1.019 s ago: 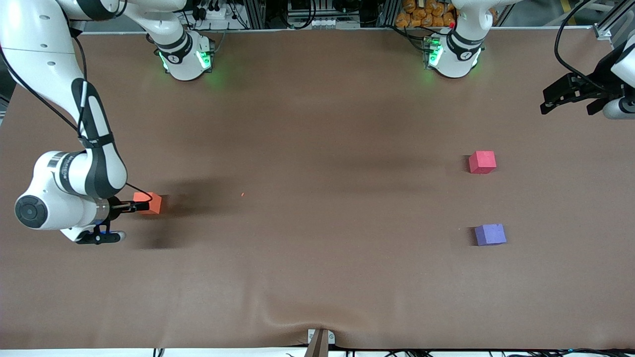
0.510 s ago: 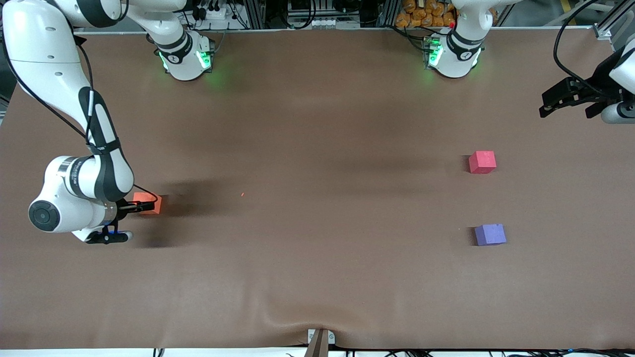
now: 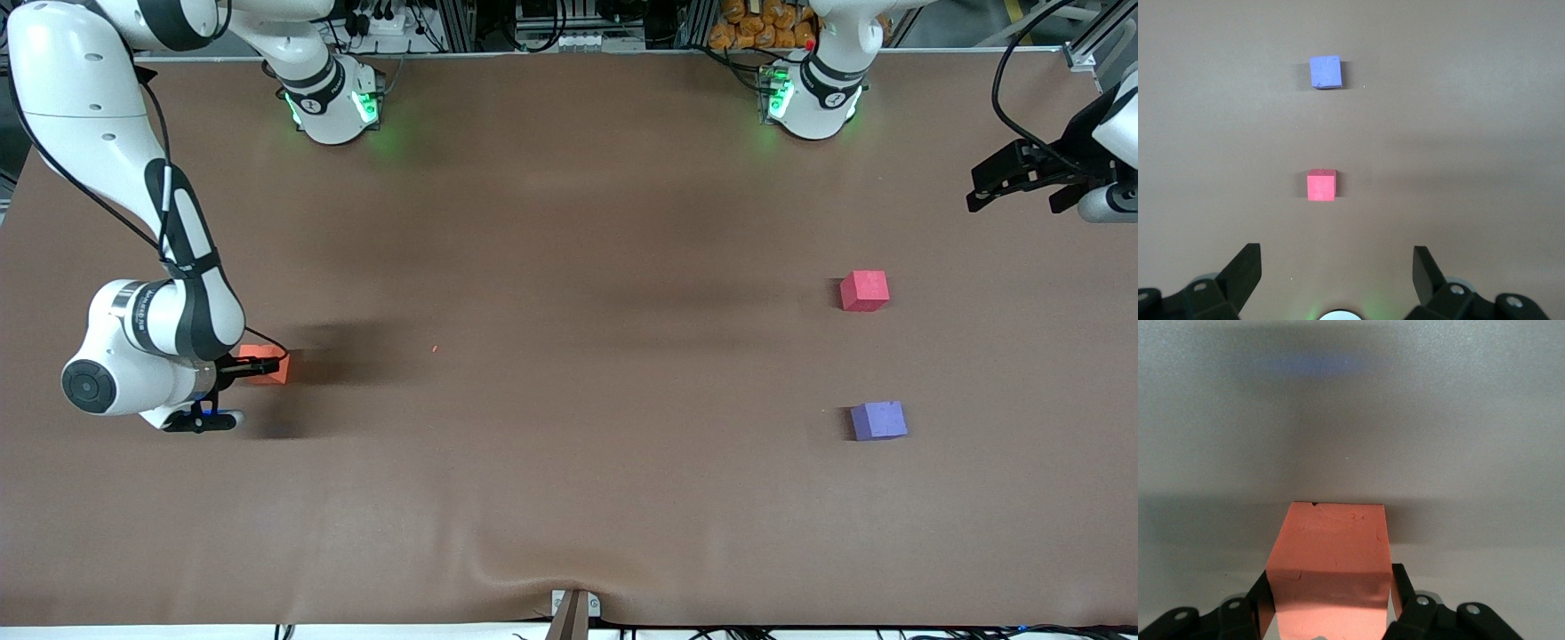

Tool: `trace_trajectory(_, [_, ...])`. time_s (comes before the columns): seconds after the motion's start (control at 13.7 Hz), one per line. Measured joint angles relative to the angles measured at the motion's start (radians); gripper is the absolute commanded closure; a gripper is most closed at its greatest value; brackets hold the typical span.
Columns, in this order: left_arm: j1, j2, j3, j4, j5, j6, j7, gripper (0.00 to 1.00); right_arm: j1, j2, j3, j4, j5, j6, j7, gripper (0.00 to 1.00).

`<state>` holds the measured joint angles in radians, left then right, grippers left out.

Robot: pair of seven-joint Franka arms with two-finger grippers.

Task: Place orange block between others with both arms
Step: 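Close the right gripper on the orange cube, then carry the orange cube toward the table middle while the left gripper reaches over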

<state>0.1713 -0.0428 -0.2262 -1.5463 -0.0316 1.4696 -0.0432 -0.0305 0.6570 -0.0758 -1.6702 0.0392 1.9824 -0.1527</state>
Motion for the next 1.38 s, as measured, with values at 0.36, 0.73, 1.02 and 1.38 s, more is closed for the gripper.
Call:
trace_trajectory(0.36, [0.0,0.0,0.0,0.0,0.0,0.0,0.0,0.0,0.01,-0.012,0.005,0.031,0.074,0.031,0.001,0.45])
trace_trajectory(0.73, [0.0,0.0,0.0,0.001,0.0,0.0,0.0,0.0,0.167,-0.122,0.017,0.06,0.211,0.027,0.027,0.47])
trace_trajectory(1.02, [-0.001,0.001,-0.002,0.0,0.0,0.0,0.0,0.0,0.416,-0.135,0.022,0.064,0.37,0.045,0.284,0.47])
trace_trajectory(1.38, [-0.009,0.031,-0.014,0.0,0.0,0.023,0.0,0.0,0.621,-0.096,0.02,0.062,0.523,0.157,0.425,0.47])
